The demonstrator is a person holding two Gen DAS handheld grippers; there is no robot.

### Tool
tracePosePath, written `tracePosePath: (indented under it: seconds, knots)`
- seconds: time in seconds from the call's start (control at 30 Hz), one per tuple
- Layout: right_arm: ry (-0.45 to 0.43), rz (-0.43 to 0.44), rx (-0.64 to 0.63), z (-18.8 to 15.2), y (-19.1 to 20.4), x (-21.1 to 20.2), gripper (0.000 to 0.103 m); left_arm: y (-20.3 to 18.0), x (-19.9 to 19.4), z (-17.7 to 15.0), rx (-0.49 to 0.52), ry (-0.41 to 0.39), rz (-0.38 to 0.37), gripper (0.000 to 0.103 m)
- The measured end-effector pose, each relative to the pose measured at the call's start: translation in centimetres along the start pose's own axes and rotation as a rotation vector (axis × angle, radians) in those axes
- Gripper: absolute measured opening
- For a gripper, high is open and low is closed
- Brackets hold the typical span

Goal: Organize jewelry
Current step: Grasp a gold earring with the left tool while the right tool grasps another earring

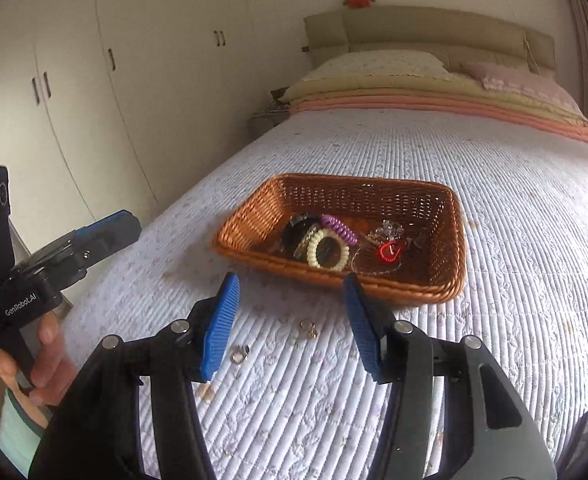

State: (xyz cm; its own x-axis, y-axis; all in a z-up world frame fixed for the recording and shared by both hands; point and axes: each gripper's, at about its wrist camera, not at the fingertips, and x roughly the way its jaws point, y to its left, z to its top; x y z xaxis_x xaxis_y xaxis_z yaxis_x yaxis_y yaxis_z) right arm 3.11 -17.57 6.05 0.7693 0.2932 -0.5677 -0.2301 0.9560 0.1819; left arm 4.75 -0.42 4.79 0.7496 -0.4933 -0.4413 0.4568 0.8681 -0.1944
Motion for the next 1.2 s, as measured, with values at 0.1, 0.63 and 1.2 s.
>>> tracePosePath:
  seconds: [0.1, 0.63, 1.2]
  knots:
    - [0.03, -0.009, -0.016, -1.4, 0.3, 1.4, 0.046, 1.0, 1.1, -2.3, -0.036, 0.072, -0.029, 0.047]
    - [0.228, -0.054, -0.022, -4.4, -1.3, 10.9, 0.031, 1.0, 8.6, -8.2, 0.026, 0.336, -0.02, 0.042]
    - [0.24, -0.127, -0.04, -5.1, -1.5, 11.3, 0.009, -0.9, 10.3, -8.8, 0.134, 0.38, 0.06, 0.036]
